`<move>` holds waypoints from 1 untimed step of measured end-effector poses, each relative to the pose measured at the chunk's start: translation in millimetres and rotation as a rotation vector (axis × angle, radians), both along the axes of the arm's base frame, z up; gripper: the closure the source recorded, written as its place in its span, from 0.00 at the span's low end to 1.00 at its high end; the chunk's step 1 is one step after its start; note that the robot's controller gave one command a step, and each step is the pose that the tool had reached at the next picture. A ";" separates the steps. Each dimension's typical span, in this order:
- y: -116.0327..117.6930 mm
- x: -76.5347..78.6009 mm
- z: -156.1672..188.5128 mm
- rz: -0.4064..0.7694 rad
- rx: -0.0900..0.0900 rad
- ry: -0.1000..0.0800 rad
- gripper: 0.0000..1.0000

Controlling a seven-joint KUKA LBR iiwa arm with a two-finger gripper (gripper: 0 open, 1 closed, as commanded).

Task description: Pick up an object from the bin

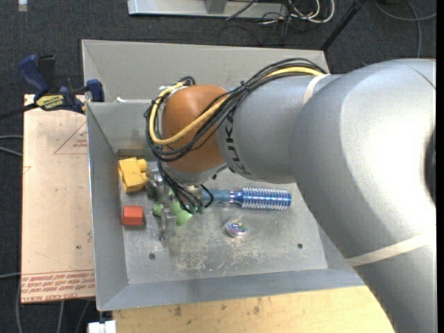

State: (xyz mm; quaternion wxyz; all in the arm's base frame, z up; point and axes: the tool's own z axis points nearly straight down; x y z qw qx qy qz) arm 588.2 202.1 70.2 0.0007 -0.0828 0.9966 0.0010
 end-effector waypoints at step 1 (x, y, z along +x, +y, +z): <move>-72.8 18.1 0.2 0.231 -0.003 -0.003 0.00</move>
Offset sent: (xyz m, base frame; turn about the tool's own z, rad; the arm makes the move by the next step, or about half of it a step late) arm 0.0166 -0.0706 -0.0002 -0.2374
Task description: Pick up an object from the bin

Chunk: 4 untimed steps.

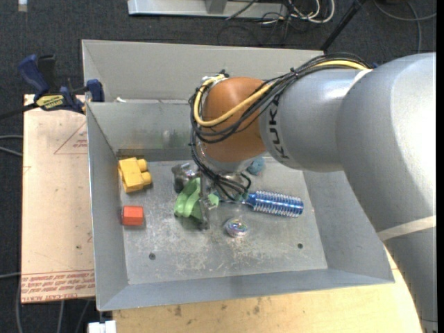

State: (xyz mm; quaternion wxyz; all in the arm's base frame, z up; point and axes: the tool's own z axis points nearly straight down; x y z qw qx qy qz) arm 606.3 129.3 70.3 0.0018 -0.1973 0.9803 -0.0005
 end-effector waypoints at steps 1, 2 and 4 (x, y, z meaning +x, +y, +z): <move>3.5 0.8 2.4 0.003 0.005 -0.003 1.00; 7.4 18.1 95.8 -0.013 0.004 -0.009 1.00; 17.2 -34.8 160.6 0.083 0.003 -0.004 1.00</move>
Offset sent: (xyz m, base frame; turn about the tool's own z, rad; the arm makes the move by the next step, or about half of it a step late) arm 0.0000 0.0000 0.0000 0.0000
